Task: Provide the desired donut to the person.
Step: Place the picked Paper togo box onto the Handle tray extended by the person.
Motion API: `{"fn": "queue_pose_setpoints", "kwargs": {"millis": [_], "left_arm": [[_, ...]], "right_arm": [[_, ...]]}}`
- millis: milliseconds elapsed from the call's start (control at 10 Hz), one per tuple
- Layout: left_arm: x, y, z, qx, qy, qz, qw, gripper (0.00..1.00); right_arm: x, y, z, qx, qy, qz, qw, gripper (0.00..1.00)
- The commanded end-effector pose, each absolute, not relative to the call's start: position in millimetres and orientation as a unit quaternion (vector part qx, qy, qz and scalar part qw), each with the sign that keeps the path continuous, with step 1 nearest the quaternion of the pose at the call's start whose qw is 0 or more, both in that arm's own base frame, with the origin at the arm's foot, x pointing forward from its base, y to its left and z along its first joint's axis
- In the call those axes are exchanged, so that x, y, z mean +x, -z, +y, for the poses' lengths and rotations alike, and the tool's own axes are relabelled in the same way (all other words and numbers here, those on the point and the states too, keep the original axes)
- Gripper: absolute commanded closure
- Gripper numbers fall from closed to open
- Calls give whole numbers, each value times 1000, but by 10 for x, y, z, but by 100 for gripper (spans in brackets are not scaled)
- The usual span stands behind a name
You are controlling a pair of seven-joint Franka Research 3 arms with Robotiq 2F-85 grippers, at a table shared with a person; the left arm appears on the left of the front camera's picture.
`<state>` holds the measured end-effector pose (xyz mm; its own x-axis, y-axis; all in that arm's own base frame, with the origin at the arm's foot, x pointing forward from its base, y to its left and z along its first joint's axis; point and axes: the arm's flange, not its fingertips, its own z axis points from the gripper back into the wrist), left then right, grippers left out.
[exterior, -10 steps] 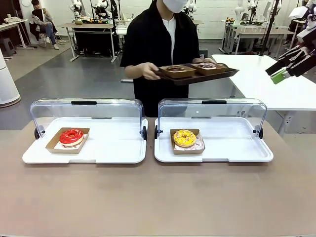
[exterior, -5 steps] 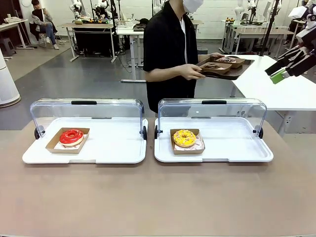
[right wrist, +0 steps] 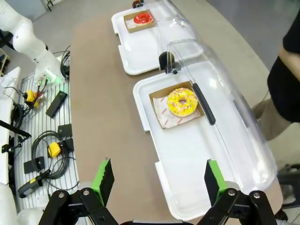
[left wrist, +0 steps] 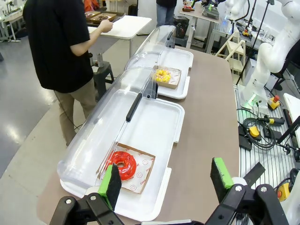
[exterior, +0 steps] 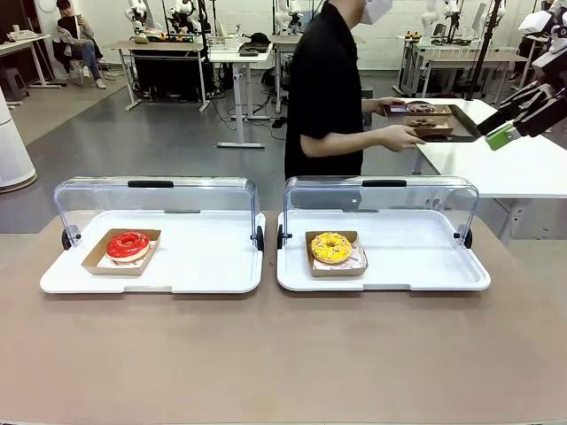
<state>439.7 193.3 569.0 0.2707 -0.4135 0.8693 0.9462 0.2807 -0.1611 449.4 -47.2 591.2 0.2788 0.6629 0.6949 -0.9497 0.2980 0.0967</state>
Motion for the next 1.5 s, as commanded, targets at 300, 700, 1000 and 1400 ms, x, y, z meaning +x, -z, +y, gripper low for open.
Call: {"fn": "queue_pose_setpoints", "kwargs": {"millis": [300, 700, 1000, 1400], "left_arm": [[4390, -5705, 1930, -360, 480, -371, 709, 0], [4390, -5705, 1930, -360, 480, -371, 709, 0], [4390, -5705, 1930, -360, 480, -371, 709, 0], [4390, -5705, 1930, -360, 480, -371, 709, 0]], "right_arm": [[4726, -6140, -1077, 230, -530, -337, 744, 0], [4927, -6166, -1242, 312, -577, -331, 678, 0], [4935, -6169, -1243, 313, -594, -310, 673, 0], [4891, -6108, -1174, 310, -578, -320, 684, 0]]}}
